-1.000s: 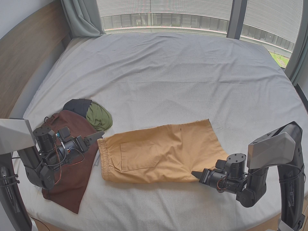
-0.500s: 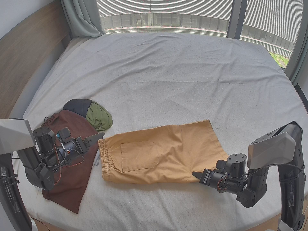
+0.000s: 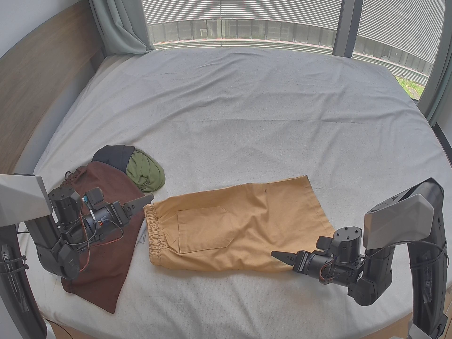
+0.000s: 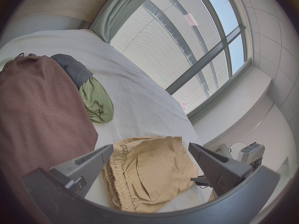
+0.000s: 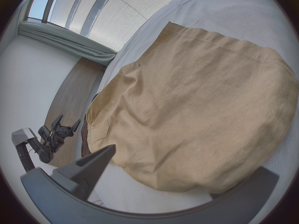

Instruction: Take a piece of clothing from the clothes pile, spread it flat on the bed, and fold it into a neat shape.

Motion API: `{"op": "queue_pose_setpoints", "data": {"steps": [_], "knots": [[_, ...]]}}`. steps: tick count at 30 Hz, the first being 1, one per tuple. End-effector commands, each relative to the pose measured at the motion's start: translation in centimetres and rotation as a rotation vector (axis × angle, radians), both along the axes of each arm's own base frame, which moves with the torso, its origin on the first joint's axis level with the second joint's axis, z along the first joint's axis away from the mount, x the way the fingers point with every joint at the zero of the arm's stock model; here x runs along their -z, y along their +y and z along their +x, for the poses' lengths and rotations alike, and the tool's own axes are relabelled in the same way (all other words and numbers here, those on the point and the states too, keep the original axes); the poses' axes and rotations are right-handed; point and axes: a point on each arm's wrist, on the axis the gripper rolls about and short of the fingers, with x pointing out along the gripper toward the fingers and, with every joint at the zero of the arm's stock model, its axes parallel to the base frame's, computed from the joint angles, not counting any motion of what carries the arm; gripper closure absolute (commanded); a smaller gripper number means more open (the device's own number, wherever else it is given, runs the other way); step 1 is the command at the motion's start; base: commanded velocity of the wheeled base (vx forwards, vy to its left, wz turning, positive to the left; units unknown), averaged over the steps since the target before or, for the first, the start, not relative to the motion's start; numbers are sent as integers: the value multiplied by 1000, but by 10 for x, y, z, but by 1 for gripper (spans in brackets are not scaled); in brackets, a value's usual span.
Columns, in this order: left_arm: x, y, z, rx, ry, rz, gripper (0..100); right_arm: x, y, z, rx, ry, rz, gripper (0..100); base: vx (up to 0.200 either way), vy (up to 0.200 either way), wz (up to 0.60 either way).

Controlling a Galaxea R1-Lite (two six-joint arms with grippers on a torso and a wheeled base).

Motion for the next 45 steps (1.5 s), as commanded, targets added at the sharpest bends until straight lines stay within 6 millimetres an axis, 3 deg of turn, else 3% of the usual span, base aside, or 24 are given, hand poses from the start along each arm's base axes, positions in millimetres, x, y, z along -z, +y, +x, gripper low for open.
{"op": "queue_pose_setpoints", "data": {"steps": [1, 6, 17, 31, 35, 38, 45], "knots": [[0, 0, -1, 1, 1, -1, 0, 3, -1, -7, -20, 17, -27, 0, 0, 0, 0], [1, 0, -1, 1, 1, 1, 0, 1, -4, -31, -178, 40, -66, 0, 0, 0, 0], [2, 2, 0, -3, 6, 1, 0, -40, -3, -47, -307, -31, 24, 0, 0, 0, 0], [1, 1, -4, 19, 1, 13, 0, -71, 0, -28, -283, -188, 75, 0, 0, 0, 0], [2, 1, -4, 25, 3, 11, 0, -89, -5, -11, -249, -280, 104, 0, 0, 0, 0], [2, 1, -5, 25, 7, 11, 0, -91, -9, 0, -223, -310, 105, 0, 0, 0, 0], [10, 1, -6, 48, 37, 7, 0, -91, -20, 6, -214, -311, 111, 0, 0, 0, 0]]}}
